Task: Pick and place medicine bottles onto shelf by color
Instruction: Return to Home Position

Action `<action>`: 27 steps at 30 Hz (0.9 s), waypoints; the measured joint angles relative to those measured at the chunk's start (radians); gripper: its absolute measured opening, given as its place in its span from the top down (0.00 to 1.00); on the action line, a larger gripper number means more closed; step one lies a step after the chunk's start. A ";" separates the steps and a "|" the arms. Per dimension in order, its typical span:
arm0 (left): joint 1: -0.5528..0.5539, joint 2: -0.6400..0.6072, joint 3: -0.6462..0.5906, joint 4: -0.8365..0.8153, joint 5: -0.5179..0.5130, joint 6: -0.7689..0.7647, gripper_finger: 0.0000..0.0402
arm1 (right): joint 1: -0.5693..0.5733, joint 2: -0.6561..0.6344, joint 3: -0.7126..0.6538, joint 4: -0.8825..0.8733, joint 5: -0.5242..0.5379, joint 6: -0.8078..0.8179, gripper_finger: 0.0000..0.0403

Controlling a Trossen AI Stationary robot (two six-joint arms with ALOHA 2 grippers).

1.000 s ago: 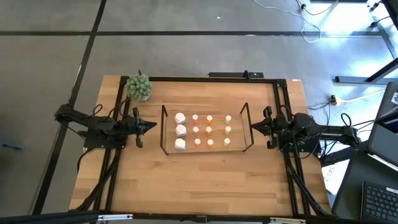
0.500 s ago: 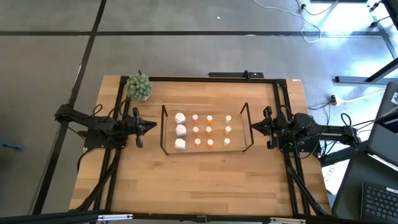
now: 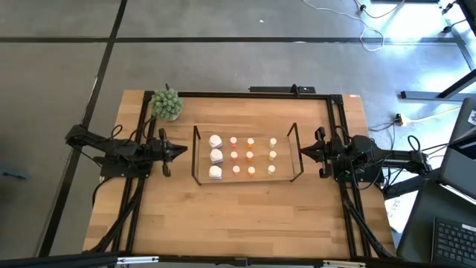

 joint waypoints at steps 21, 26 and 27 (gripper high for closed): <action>0.000 0.000 0.000 0.000 0.000 0.000 0.97 | 0.000 0.000 0.000 0.000 0.000 0.000 0.96; 0.000 0.000 0.000 0.000 0.000 0.000 0.95 | 0.000 0.000 0.000 0.000 0.000 0.000 0.96; 0.000 0.000 0.000 0.000 0.000 0.000 0.94 | 0.000 0.000 0.000 0.000 0.000 0.000 0.96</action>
